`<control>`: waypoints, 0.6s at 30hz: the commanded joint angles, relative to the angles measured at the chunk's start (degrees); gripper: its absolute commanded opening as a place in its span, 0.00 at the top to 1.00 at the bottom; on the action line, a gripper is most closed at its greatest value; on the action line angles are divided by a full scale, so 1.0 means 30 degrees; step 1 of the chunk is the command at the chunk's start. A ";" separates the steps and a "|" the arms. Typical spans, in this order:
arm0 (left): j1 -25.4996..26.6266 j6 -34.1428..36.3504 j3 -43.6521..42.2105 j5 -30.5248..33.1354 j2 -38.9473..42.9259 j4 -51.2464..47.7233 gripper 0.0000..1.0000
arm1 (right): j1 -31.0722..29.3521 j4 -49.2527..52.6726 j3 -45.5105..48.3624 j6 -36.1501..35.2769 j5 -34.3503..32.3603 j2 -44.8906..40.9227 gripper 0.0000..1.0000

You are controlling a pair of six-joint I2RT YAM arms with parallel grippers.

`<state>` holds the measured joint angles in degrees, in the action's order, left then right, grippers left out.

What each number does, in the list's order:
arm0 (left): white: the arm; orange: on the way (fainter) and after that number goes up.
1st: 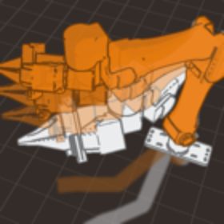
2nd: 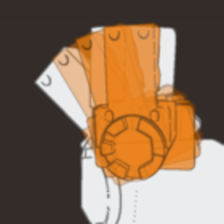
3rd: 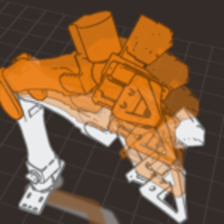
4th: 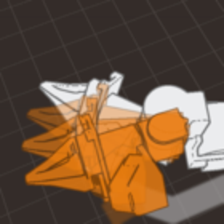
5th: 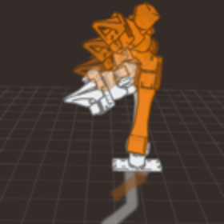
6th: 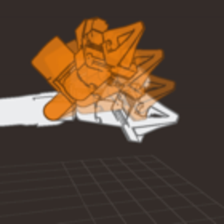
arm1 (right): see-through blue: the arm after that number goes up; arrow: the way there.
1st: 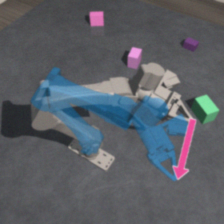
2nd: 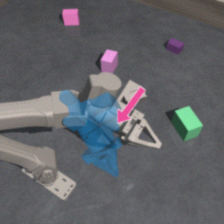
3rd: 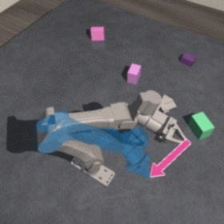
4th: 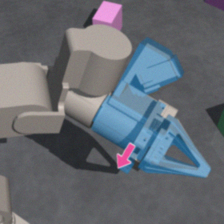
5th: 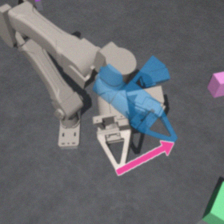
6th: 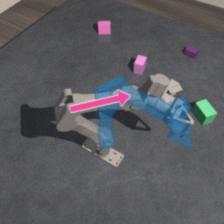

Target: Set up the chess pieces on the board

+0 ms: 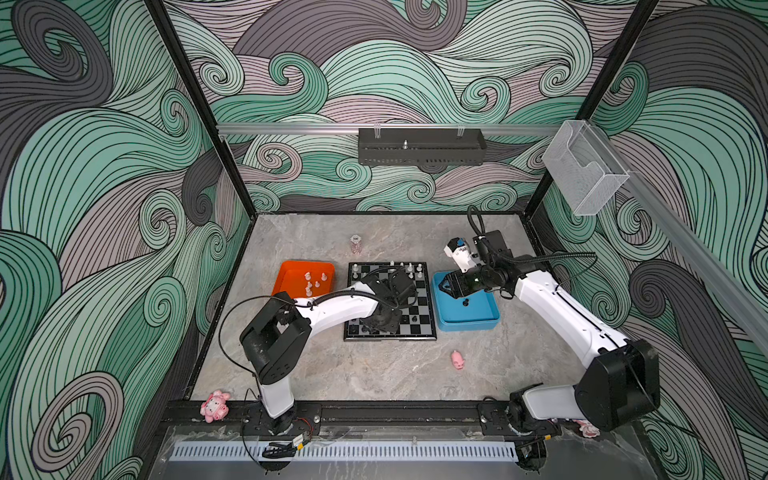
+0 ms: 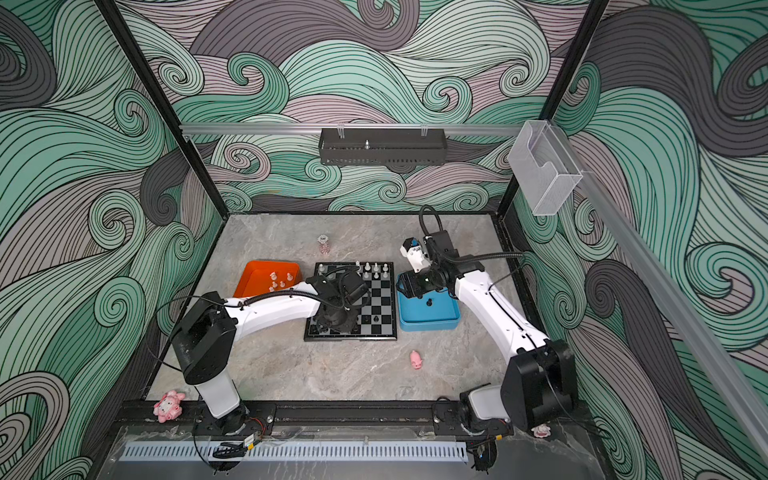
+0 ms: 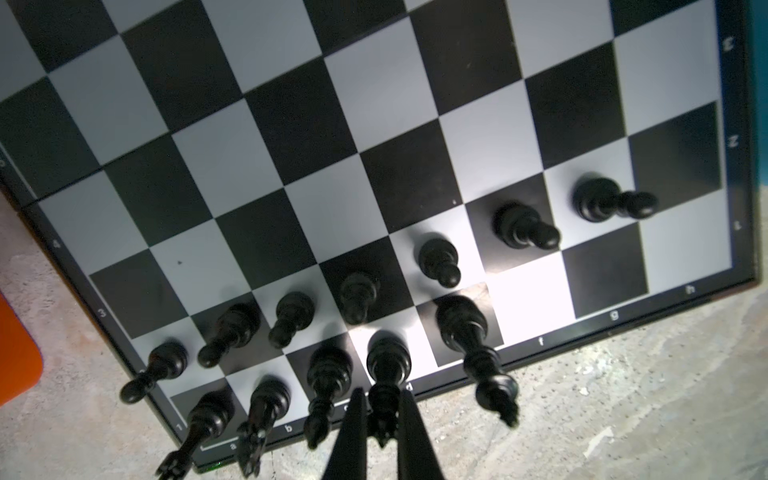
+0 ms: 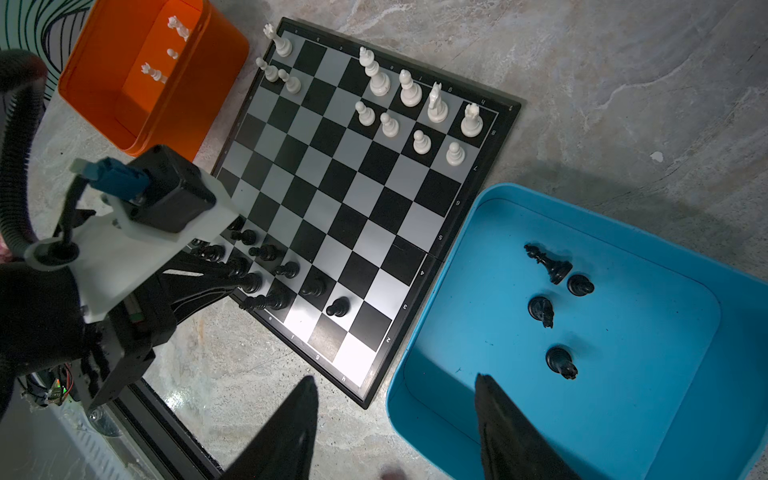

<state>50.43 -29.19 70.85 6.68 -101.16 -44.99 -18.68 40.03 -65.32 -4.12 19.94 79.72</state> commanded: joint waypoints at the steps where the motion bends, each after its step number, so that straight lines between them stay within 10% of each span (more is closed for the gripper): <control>1: 0.0158 -0.0081 0.0747 0.0148 -0.0254 -0.0361 0.99 | 0.0103 -0.0022 0.0148 -0.0237 0.0001 -0.0119 0.39; 18: 0.0171 -0.0084 0.0731 0.0177 -0.0391 -0.0281 0.98 | 0.0103 -0.0039 0.0181 -0.0238 -0.0005 -0.0156 0.39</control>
<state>50.57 -29.19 71.22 6.68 -101.19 -44.97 -18.68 40.03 -65.32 -4.12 19.94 79.72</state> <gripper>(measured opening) 0.108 0.613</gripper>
